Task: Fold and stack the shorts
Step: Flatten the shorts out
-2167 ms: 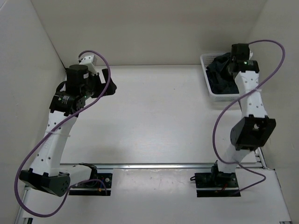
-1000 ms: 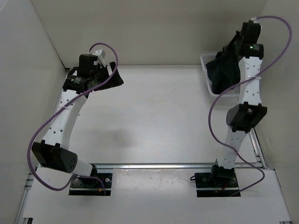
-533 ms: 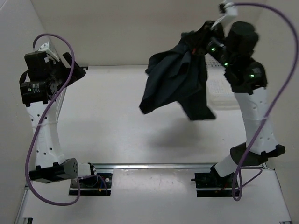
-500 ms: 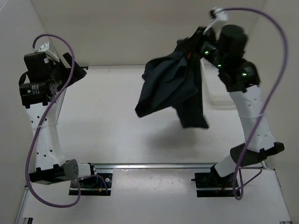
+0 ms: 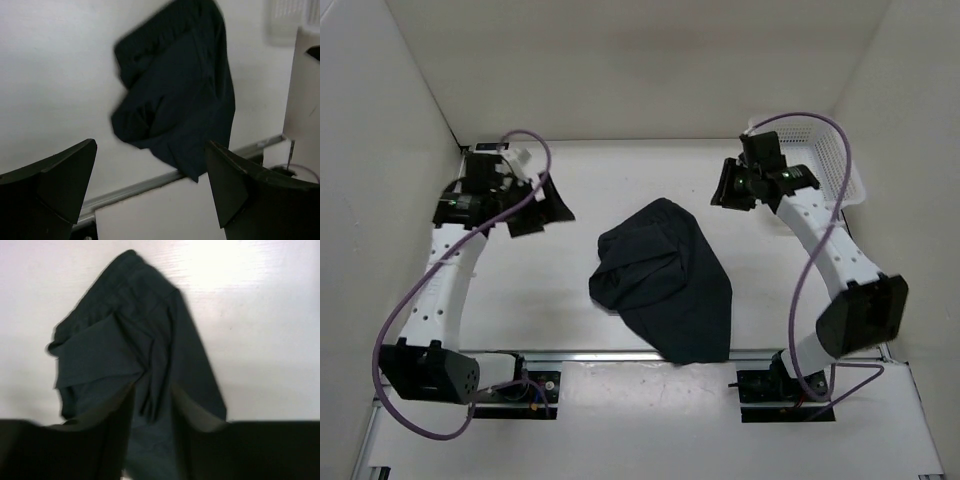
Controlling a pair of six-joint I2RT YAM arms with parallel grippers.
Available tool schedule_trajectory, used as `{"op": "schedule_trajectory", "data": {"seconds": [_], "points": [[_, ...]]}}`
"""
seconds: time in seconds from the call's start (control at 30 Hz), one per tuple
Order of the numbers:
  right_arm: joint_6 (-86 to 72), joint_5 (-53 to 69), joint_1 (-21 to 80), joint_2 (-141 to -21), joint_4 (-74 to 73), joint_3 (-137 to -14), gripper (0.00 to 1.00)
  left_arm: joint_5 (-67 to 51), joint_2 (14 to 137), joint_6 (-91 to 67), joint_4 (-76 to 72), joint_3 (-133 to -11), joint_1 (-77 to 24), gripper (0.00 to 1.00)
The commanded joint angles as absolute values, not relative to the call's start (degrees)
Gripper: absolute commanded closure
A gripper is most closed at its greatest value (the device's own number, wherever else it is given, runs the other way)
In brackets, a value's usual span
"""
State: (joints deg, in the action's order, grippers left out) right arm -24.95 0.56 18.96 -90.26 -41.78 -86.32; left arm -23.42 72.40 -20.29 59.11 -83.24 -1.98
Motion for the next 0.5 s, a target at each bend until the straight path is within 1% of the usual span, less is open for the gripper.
{"op": "schedule_trajectory", "data": {"seconds": [0.0, 0.03, 0.07, 0.1, 0.17, 0.2, 0.23, 0.27, 0.3, 0.33, 0.37, 0.4, 0.43, 0.47], "points": [[-24.87, 3.59, 19.78, -81.04, -40.43, -81.32, 0.64, -24.17, 69.7, -25.56, 54.86, -72.01, -10.09, 0.0], [-24.87, 4.3, 19.78, -80.25, -40.43, -77.3, 0.72, -24.17, 69.7, -27.32, 53.36, -69.63, -12.11, 0.0], [-24.87, 4.92, 19.78, -79.64, -40.43, -75.43, 0.75, -23.21, 69.7, -29.07, 51.78, -67.61, -14.22, 0.0], [-25.4, 6.05, 19.78, -78.76, -39.73, -73.58, 0.77, -22.59, 70.31, -32.49, 48.81, -64.98, -18.41, 0.0], [-25.4, 6.06, 19.78, -78.75, -38.94, -69.88, 0.76, -20.22, 71.54, -34.79, 46.16, -64.34, -22.04, 0.0], [-25.4, 6.06, 19.78, -78.75, -38.15, -69.87, 0.73, -18.91, 73.89, -35.33, 45.36, -64.34, -24.93, 0.26], [-25.4, 6.76, 19.78, -80.58, -37.19, -69.87, 0.63, -16.11, 75.39, -35.33, 45.35, -65.47, -26.0, 0.39], [-25.4, 8.16, 20.3, -81.9, -37.18, -70.83, 0.57, -15.39, 76.89, -35.33, 45.35, -65.48, -26.71, 0.45], [-24.18, 8.78, 20.3, -83.74, -36.66, -72.32, 0.52, -14.6, 79.34, -35.33, 45.35, -66.0, -26.72, 0.46], [-23.39, 8.79, 20.82, -88.02, -37.26, -74.25, 0.48, -13.81, 80.41, -35.94, 45.35, -65.4, -26.72, 0.4], [-22.77, 8.79, 21.79, -90.42, -37.87, -78.79, 0.43, -12.15, 81.38, -35.95, 44.83, -64.78, -26.72, 0.25], [-21.63, 7.83, 22.41, -92.79, -38.49, -81.27, 0.4, -11.26, 83.39, -35.95, 44.3, -64.08, -26.72, 0.1], [-20.84, 6.78, 23.02, -97.34, -39.37, -83.73, 0.36, -11.25, 84.45, -36.47, 43.77, -62.42, -26.72, 0.02], [-20.83, 5.72, 24.33, -99.91, -40.07, -88.89, 0.23, -11.25, 85.42, -36.47, 43.25, -61.79, -26.72, 0.0]]}}
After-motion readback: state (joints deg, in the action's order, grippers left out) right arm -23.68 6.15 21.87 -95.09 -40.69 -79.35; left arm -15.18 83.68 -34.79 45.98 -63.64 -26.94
